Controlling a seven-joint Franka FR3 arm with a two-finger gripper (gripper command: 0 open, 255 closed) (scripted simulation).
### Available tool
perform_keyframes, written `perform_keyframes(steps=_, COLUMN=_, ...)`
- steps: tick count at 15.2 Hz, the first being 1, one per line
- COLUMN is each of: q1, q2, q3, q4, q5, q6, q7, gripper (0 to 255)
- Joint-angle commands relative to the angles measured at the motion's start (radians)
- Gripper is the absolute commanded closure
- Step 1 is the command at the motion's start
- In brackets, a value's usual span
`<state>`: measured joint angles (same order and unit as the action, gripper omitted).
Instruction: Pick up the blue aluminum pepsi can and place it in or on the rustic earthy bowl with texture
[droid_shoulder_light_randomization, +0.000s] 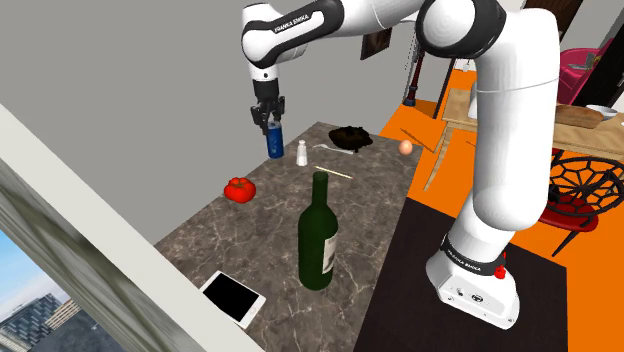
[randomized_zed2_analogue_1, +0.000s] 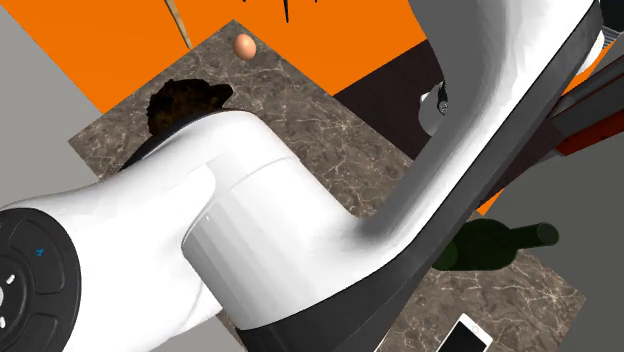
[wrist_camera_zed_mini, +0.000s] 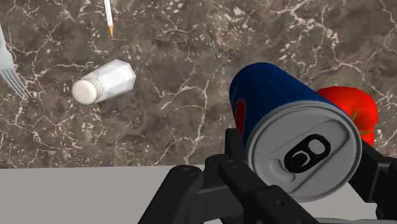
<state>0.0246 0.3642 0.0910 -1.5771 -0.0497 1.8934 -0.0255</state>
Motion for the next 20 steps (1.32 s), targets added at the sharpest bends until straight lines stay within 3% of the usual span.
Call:
perform_keyframes(steps=1, q1=0.001, q2=-0.004, q3=0.000, q4=0.022, q5=0.001, q6=-0.025, q7=0.000, gripper=255)
perform_keyframes(steps=6, q1=0.001, q2=-0.012, q3=0.001, q4=0.066, q5=0.002, q6=-0.078, q7=-0.002, gripper=255)
perform_keyframes(steps=20, q1=-0.195, q2=-0.071, q3=-0.100, q4=0.026, q5=0.024, q6=-0.089, q7=-0.300, gripper=255)
